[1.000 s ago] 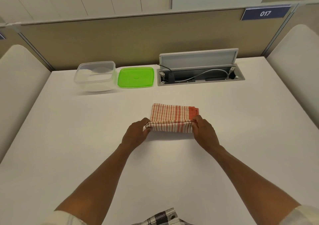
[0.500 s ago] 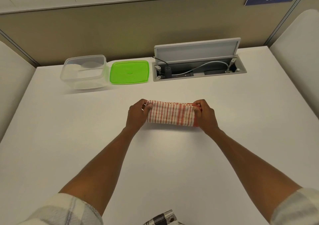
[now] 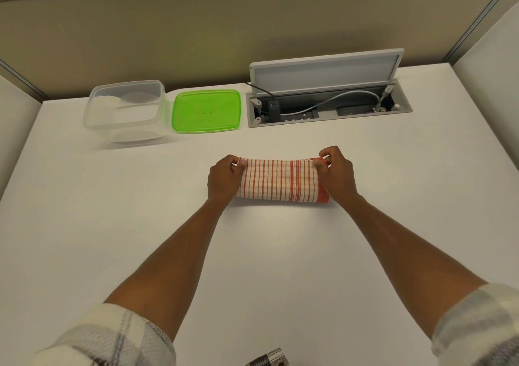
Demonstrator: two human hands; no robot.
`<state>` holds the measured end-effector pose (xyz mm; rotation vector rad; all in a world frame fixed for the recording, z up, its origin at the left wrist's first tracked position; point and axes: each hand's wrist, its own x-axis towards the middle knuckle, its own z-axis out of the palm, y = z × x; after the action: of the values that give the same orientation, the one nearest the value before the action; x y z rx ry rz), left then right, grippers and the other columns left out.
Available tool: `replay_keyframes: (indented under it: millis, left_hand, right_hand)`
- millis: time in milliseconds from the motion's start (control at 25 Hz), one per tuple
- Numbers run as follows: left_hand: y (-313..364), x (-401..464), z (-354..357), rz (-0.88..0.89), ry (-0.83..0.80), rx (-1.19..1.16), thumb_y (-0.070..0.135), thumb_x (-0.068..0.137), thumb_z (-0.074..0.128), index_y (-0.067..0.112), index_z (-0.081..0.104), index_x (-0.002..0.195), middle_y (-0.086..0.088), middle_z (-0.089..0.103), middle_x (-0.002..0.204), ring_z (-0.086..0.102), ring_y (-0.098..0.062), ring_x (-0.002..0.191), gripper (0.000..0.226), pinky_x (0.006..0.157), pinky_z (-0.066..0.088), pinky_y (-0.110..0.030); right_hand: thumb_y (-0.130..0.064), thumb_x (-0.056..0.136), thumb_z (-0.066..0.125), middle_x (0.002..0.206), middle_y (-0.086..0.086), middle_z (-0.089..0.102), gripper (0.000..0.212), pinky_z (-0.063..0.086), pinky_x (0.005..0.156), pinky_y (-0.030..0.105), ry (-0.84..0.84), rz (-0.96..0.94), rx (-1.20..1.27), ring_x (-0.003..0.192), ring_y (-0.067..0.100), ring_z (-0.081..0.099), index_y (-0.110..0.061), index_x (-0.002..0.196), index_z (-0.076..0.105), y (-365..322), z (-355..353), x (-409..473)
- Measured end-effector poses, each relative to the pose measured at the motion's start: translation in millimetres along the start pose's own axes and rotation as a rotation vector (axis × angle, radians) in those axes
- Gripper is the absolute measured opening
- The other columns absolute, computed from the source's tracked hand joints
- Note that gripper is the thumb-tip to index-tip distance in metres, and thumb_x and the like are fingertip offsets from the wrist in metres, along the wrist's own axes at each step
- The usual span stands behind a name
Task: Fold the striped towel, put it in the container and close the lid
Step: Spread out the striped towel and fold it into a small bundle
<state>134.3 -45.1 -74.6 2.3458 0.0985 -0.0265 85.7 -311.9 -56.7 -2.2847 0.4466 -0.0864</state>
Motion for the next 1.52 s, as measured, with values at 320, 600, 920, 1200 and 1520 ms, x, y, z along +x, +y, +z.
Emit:
replay_keyframes:
  millis: [320,600,920,1200,1520]
  left_hand:
    - [8.3,-1.9,7.0,-0.097,0.062,0.018,0.034,0.095,0.052,0.018,0.056,0.121,-0.005,0.068,0.112,0.062,-0.023,0.103,0.031,0.087,0.048,-0.035]
    - [28.8,-29.0,26.0,0.488,-0.057,0.488,0.025,0.101,0.036,0.017,0.046,0.143,-0.008,0.038,0.155,0.025,-0.028,0.147,0.043,0.122,0.011,-0.048]
    - [8.5,-35.1,44.7,0.49,-0.304,0.615,0.04,0.103,0.026,0.025,0.012,0.157,-0.001,0.005,0.166,0.001,-0.023,0.152,0.058,0.121,-0.005,-0.049]
    - [3.9,-32.7,43.8,0.496,-0.288,0.65,0.049,0.101,0.027,0.026,0.008,0.157,0.0,0.004,0.166,-0.003,-0.023,0.152,0.063,0.121,-0.003,-0.051]
    - [1.9,-36.7,34.3,0.357,-0.216,0.696,0.071,0.092,0.019,0.033,0.009,0.156,0.0,0.004,0.166,-0.005,-0.028,0.152,0.076,0.119,-0.008,-0.056]
  right_hand:
    - [-0.026,0.092,0.057,0.114,0.004,0.063,0.028,0.046,0.085,0.033,0.095,-0.016,-0.174,0.104,0.022,0.059,-0.015,0.118,0.053,4.3,0.6,1.8]
    - [-0.025,0.094,0.053,0.132,0.011,0.056,0.038,0.036,0.109,0.041,0.079,-0.386,-0.384,0.126,0.027,0.049,-0.009,0.128,0.052,-26.0,36.9,-26.6]
    - [-0.038,0.1,0.034,0.16,0.008,0.022,0.059,0.004,0.12,0.042,-0.181,-0.386,-0.641,0.149,0.025,0.013,-0.012,0.152,0.023,-5.0,68.5,-35.8]
    - [-0.049,0.099,0.028,0.163,0.009,0.012,0.069,0.006,0.121,0.048,-0.16,-0.364,-0.762,0.15,0.026,0.005,-0.011,0.155,0.014,17.3,53.0,-28.6]
    - [-0.052,0.1,0.024,0.164,0.007,-0.005,0.073,0.012,0.121,0.048,-0.124,-0.167,-0.619,0.15,0.029,0.005,-0.014,0.155,-0.004,29.7,35.0,-38.8]
